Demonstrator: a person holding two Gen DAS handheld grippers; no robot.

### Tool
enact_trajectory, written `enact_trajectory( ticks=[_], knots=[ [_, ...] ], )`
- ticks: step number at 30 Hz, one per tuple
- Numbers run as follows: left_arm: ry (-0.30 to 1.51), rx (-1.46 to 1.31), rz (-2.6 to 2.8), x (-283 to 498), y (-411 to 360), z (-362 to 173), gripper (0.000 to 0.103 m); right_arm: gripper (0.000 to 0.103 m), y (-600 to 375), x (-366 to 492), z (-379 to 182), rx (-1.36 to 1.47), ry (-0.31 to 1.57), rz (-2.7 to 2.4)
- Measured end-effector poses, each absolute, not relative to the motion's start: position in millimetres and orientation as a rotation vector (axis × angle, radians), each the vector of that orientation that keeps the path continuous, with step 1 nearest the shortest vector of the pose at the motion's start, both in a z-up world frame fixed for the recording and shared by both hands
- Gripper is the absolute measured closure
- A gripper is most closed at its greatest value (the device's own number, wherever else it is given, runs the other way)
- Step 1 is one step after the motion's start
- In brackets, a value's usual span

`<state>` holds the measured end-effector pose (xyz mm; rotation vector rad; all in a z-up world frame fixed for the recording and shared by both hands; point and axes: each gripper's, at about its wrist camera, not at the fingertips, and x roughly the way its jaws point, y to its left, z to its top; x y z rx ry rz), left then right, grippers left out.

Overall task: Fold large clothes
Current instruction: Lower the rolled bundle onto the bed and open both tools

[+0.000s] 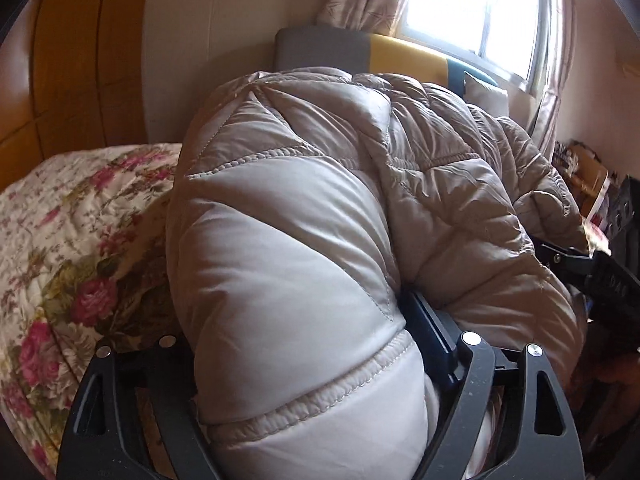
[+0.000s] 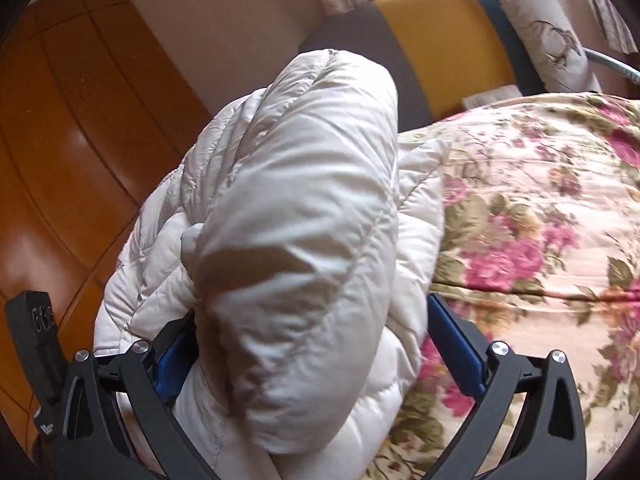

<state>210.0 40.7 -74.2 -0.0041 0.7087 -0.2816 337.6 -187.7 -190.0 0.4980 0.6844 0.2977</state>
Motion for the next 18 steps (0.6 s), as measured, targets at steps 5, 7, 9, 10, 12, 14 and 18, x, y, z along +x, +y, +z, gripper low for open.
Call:
enact_trajectory(
  ticks=[5, 7, 9, 10, 12, 14, 18],
  knots=[
    [0.723, -0.035, -0.286, 210.6, 47.9, -73.2, 0.019, 0.002, -202.3, 319.3, -153.4, 0.403, 0.642, 0.195],
    [0.724, -0.040, -0.281, 207.0, 43.9, -73.0, 0.018, 0.002, -206.2, 311.4, -120.5, 0.331, 0.551, 0.152],
    [0.724, -0.039, -0.277, 205.7, 42.1, -72.6, 0.018, 0.002, -198.7, 313.3, -91.0, 0.274, 0.472, 0.132],
    [0.726, -0.041, -0.276, 205.8, 42.0, -72.3, 0.018, 0.002, -200.3, 303.5, -71.7, 0.252, 0.446, 0.150],
    [0.728, -0.043, -0.276, 205.3, 41.3, -72.5, 0.018, 0.002, -180.9, 302.3, -47.9, 0.187, 0.440, 0.211],
    [0.730, -0.045, -0.275, 204.6, 41.2, -72.9, 0.018, 0.002, -143.5, 300.4, -30.6, 0.084, 0.483, 0.252],
    [0.734, -0.051, -0.270, 204.9, 41.5, -73.6, 0.017, 0.002, -95.7, 322.0, -15.6, -0.004, 0.540, 0.294]
  ],
)
